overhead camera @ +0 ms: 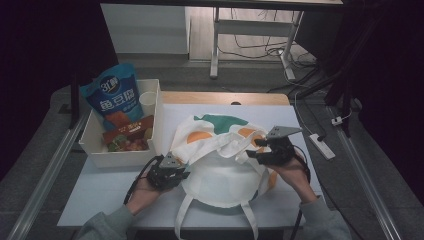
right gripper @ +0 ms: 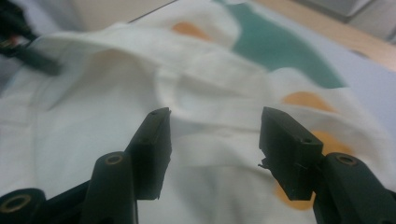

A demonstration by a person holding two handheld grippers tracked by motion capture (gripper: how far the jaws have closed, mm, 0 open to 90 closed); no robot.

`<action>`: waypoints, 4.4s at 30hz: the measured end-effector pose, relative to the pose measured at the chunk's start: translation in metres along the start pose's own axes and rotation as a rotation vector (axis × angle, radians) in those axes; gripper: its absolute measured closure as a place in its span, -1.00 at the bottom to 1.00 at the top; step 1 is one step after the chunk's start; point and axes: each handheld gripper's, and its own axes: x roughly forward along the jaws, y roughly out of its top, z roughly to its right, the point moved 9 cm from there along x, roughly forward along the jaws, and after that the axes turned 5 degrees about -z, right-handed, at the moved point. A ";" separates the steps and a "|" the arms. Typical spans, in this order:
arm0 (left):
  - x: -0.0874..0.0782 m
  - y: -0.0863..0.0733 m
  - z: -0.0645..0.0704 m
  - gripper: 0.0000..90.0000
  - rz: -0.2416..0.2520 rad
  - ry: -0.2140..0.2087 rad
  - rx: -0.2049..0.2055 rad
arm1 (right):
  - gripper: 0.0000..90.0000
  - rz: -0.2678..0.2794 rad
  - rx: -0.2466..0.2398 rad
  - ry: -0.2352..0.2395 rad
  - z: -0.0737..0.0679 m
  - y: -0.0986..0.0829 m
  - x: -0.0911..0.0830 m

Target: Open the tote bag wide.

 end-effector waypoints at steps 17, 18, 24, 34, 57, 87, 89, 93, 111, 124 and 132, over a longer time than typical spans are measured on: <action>-0.056 0.026 0.005 0.12 0.154 0.091 0.017 | -0.06 -0.060 -0.126 0.228 -0.110 -0.030 0.008; -0.055 0.032 0.004 0.09 0.154 0.097 0.023 | -0.07 -0.067 -0.133 0.240 -0.115 -0.032 0.009; -0.031 0.064 0.003 0.02 0.102 0.100 0.068 | -0.09 -0.111 -0.168 0.284 -0.133 -0.036 0.020; 0.016 0.106 -0.001 -0.06 -0.007 0.056 0.107 | -0.12 -0.122 -0.161 0.294 -0.136 -0.040 0.021; 0.052 0.096 -0.027 0.70 -0.134 0.103 0.088 | -0.14 -0.337 -0.348 0.220 -0.152 -0.070 0.054; -0.012 0.123 -0.048 0.79 0.147 0.120 -0.018 | 0.95 -0.102 -0.329 0.329 -0.170 -0.021 -0.030; -0.017 0.125 -0.047 0.79 0.166 0.115 -0.019 | 0.95 -0.063 -0.322 0.350 -0.174 -0.013 -0.040; -0.020 0.126 -0.045 0.79 0.181 0.116 -0.010 | 0.94 -0.054 -0.321 0.356 -0.174 -0.011 -0.045; 0.002 0.115 -0.045 0.78 0.117 0.130 0.010 | 0.42 -0.140 -0.215 0.404 -0.154 -0.038 0.004; 0.003 0.115 -0.043 0.78 0.120 0.122 0.007 | 0.06 -0.208 -0.213 0.112 -0.073 0.000 0.055; 0.007 0.111 -0.042 0.78 0.108 0.102 0.013 | 0.09 -0.334 -0.289 0.015 -0.051 -0.024 0.085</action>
